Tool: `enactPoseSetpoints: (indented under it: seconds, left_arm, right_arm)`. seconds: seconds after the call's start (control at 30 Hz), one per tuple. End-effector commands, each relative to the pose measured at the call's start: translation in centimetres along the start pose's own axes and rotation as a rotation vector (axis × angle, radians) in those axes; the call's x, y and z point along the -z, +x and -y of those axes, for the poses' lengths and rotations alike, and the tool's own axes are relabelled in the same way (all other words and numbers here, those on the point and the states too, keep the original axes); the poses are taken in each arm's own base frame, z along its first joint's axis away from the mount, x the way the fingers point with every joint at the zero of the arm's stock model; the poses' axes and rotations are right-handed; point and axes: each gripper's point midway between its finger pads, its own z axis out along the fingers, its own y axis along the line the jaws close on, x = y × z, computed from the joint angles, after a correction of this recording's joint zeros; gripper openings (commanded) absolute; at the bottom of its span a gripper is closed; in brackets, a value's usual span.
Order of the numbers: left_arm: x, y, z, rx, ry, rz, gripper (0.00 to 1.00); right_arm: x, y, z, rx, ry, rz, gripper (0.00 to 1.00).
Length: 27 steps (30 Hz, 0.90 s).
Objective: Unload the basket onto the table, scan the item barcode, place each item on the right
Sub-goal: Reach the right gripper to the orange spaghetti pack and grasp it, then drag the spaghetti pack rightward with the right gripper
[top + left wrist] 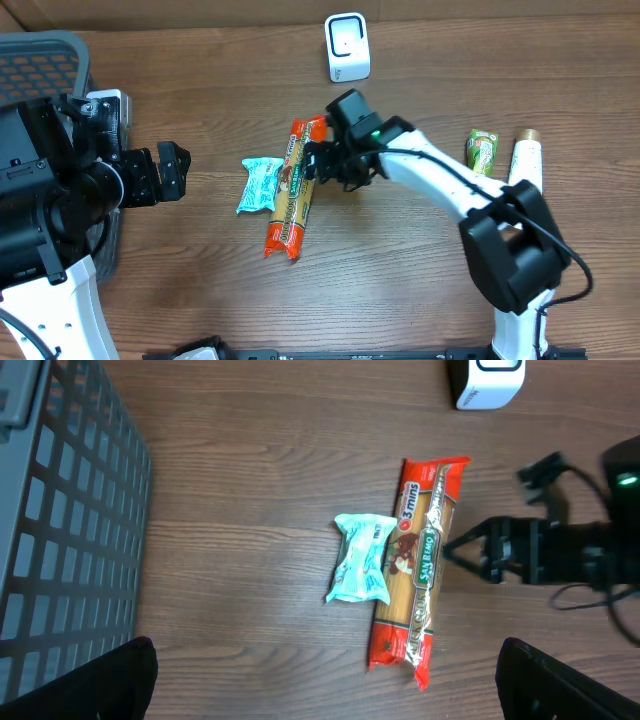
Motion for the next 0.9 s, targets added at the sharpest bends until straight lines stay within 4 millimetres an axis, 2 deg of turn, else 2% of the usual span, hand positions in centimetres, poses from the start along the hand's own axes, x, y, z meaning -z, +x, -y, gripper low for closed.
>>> enactPoseSetpoints:
  seconds: [0.0,0.17,0.37,0.43,0.6,0.87]
  left_arm:
    - [-0.2,0.0,0.0,-0.014,0.01,-0.004,1.0]
    - [-0.2,0.0,0.0,-0.014,0.01,-0.004,1.0]
    - [-0.2,0.0,0.1,-0.014,0.011,-0.004,1.0]
    - [-0.2,0.0,0.1,-0.014,0.011,-0.004,0.99]
    - [-0.2,0.0,0.0,-0.014,0.01,-0.004,1.0]
    - [-0.2,0.0,0.1,-0.014,0.011,-0.004,1.0]
  right_arm:
    - [-1.9,1.1,-0.7,0.011,-0.008,-0.026,0.93]
    - [-3.7,2.0,-1.6,0.051,-0.001,-0.026,0.87]
    - [-5.5,2.5,-1.4,0.064,0.008,-0.036,0.74]
    - [-5.5,2.5,-1.4,0.064,0.006,-0.037,0.66]
    - [-5.5,2.9,-1.4,0.06,0.005,-0.053,0.34]
    - [-4.5,3.9,-1.5,0.0,-0.092,-0.166,0.08]
